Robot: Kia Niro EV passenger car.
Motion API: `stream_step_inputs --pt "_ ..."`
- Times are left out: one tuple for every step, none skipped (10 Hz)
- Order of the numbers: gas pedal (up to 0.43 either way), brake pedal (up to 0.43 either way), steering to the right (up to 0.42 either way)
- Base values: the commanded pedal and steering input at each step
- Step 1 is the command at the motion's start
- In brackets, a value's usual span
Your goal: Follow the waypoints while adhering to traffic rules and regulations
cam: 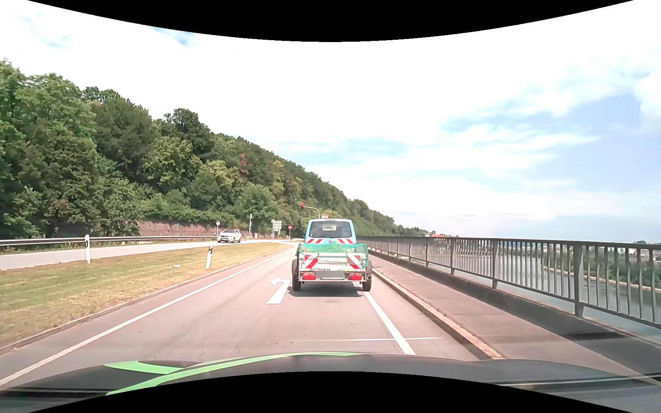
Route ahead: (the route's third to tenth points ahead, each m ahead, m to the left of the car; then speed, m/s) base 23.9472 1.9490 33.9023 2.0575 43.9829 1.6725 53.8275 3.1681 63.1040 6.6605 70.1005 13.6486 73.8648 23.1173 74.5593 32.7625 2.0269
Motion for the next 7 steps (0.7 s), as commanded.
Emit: stream_step_inputs --pt "0.047 0.0 0.005" --pt "0.047 0.0 0.005" --pt "0.047 0.0 0.005" --pt "0.047 0.0 0.004" --pt "0.047 0.0 0.004" --pt "0.047 0.0 0.004" --pt "0.047 0.0 0.003"
